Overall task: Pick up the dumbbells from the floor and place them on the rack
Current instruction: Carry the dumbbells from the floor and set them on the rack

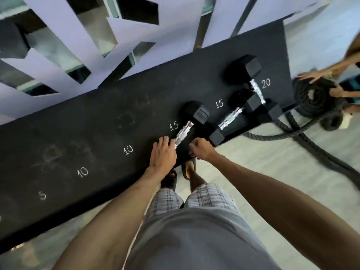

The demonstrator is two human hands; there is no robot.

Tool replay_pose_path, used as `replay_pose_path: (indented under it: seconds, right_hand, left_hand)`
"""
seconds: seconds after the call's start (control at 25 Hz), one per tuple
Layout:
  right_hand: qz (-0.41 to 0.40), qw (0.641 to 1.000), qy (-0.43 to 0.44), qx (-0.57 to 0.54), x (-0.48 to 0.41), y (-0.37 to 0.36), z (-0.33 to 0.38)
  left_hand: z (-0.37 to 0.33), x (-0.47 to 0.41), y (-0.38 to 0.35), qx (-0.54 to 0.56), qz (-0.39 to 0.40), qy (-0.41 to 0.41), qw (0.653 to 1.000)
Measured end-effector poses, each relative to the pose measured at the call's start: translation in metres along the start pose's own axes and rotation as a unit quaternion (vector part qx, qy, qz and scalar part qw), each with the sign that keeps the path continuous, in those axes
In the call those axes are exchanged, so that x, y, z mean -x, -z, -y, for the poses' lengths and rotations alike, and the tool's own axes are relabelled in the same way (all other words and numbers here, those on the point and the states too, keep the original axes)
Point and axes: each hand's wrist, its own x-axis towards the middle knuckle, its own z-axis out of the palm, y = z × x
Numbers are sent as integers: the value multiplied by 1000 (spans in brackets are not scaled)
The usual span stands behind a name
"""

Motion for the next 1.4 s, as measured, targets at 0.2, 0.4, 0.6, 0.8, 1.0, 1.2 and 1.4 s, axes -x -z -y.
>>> replay_pose_path:
  seconds: [0.2, 0.4, 0.6, 0.8, 1.0, 1.2, 1.4]
  right_hand:
    - [-4, 992, 14, 127, 85, -22, -81]
    - [-37, 994, -98, 38, 172, -72, -188]
    - [-120, 965, -190, -132, 258, -146, -274]
    - [-195, 896, -274, -289, 344, -240, -337]
    - [-263, 811, -315, -417, 420, -322, -390]
    - [-298, 724, -368, -502, 489, -399, -441]
    - [-313, 632, -407, -581, 543, -458, -474]
  left_hand:
    - [-23, 15, 13, 23, 42, -168, 985]
    - [-90, 37, -14, -82, 368, -229, 897]
    - [-160, 77, -56, -184, 421, -337, 822]
    - [-245, 158, -90, -288, 442, -433, 731]
    - [-332, 271, -142, -356, 423, -521, 650]
    - [-403, 401, -193, -392, 419, -592, 566]
    - [-459, 501, -235, -454, 402, -627, 489]
